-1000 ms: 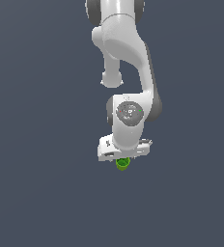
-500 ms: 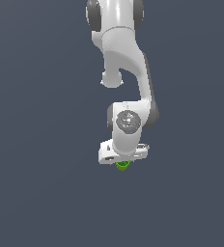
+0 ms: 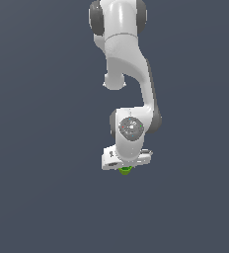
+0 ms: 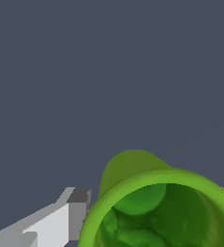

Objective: Pick up the object and move it to a goal position.

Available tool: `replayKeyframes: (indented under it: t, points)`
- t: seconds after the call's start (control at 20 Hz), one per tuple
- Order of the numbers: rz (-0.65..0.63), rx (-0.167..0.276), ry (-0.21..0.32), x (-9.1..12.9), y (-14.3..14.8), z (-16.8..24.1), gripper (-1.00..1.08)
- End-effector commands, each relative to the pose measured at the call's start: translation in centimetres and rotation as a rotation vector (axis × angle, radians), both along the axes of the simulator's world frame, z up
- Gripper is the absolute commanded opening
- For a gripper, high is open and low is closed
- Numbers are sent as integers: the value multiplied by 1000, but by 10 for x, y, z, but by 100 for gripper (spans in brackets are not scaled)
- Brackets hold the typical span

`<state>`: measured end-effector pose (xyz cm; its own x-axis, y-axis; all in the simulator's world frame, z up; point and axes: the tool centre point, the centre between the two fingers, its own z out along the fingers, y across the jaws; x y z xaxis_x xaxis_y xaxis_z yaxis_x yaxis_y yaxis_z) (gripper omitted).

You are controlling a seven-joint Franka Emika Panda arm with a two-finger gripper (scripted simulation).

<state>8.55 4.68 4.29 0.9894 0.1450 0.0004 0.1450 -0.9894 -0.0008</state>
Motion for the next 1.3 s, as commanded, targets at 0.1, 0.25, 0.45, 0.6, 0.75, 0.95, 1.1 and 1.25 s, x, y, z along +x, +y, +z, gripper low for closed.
replayKeyframes:
  t: [0.1,0.25,0.45,0.6,0.75,0.95,1.1,1.25]
  points:
    - [-2,-1,0,0,-2,0,-100]
    - [-2,-1,0,0,-2,0,-100]
    - [-2,-1,1,-1,-2,0,-100]
    - [-2,-1,1,-3,-5,3,-100]
    - [-2,-1,1,-6,-9,9,-100]
    - [-2,-1,1,-15,-19,22,-100]
    - [-2,-1,1,-23,-30,36,-100]
    - [-2,-1,1,-34,-43,54,-100]
